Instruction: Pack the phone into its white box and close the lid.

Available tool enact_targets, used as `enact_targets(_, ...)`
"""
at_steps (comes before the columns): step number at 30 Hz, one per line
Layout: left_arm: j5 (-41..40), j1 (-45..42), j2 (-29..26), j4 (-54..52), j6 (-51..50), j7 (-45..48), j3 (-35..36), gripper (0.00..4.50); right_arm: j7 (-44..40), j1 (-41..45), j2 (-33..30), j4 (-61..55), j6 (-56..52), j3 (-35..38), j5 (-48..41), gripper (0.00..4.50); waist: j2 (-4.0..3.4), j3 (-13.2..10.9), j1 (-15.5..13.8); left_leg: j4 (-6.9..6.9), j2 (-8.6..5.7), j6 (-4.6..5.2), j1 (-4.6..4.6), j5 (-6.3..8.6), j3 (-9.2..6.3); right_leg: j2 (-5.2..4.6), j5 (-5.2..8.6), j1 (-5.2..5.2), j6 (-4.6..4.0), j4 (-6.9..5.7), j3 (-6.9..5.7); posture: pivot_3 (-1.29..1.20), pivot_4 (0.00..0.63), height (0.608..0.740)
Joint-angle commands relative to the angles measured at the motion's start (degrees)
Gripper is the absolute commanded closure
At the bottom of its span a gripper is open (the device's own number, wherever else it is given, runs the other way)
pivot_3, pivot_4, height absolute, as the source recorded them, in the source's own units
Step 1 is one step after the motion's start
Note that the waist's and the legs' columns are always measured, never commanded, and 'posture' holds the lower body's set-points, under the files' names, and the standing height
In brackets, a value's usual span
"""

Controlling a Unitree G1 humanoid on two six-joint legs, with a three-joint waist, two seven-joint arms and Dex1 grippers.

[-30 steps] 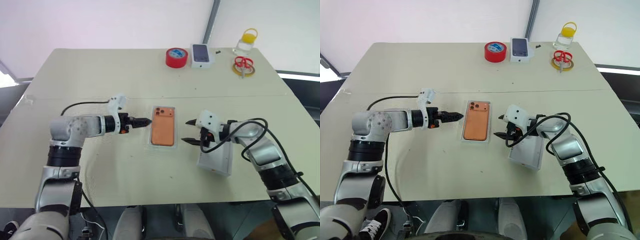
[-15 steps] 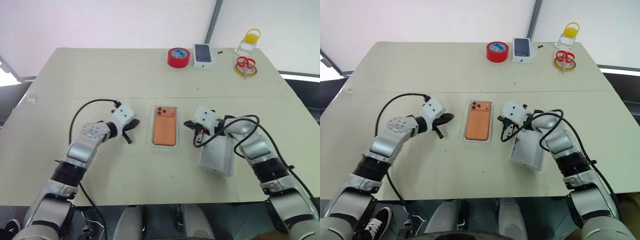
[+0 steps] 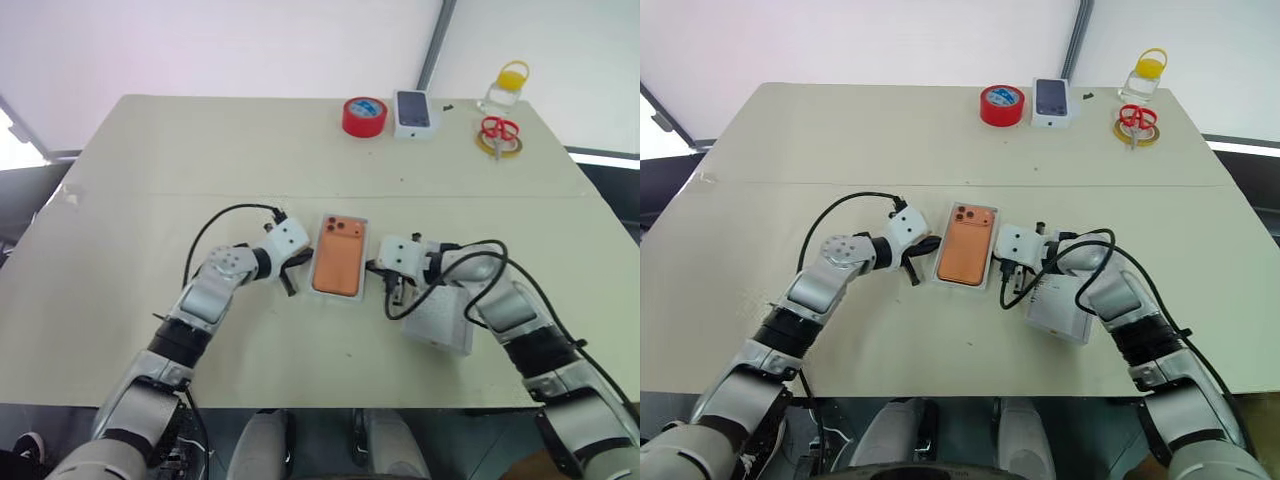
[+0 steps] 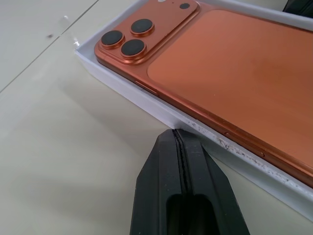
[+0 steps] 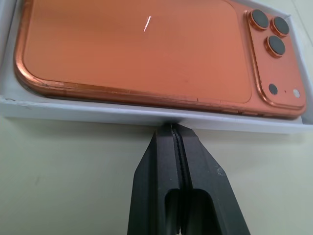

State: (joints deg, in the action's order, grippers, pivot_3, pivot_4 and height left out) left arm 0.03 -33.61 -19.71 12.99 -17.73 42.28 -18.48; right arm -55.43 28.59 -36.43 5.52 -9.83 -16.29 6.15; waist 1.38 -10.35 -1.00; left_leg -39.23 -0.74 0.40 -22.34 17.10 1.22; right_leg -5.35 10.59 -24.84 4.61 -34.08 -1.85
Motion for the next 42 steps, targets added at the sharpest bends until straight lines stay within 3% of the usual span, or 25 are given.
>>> enact_targets(1,-0.5,-1.0,4.6,-2.1,0.6,3.5,-4.7,4.49,-1.7,-2.5,-1.9,-6.7,-1.5,1.9,-2.3,4.50,0.00,0.0,0.0,0.00,-0.01,0.01,0.00,0.01,0.00,-0.01,0.00,0.00,0.00,0.00,0.00,0.00,0.150,0.739)
enact_targets(13,0.8,-0.3,10.7,-4.3,-0.3,6.8,-7.5,4.49,-3.4,-15.8,-11.5,-15.4,-4.4,10.0,-4.2,4.50,-0.01,0.0,-1.3,-0.04,-0.02,0.07,0.06,0.04,0.00,-0.03,0.11,0.06,-0.13,0.04,0.00,0.00,0.150,0.739)
enact_targets(21,1.0,-0.4,11.1,-4.2,0.3,7.9,-7.2,4.49,-1.9,-13.5,-11.9,-10.6,-1.6,11.1,-3.5,4.50,0.00,0.0,-1.3,-0.05,-0.02,0.07,0.06,0.04,0.00,-0.03,0.11,0.07,-0.13,0.04,0.00,0.00,0.150,0.739)
enact_targets(29,0.7,0.5,9.4,-4.2,0.0,7.0,-3.9,4.49,-2.5,-13.3,-12.6,-10.0,-0.8,10.8,-3.4,4.50,-0.01,0.0,-1.2,-0.06,0.00,0.08,0.06,0.04,0.00,-0.02,0.11,0.06,-0.12,0.03,0.00,0.00,0.150,0.739)
enact_targets(42,-1.6,1.6,0.3,-1.7,5.5,7.9,4.1,4.49,-3.6,-25.5,-19.4,-14.6,-1.3,17.3,-5.4,4.50,-0.02,0.0,-1.3,-0.05,0.07,0.08,0.08,0.05,0.00,0.03,0.12,0.07,-0.13,0.04,0.00,0.00,0.150,0.739)
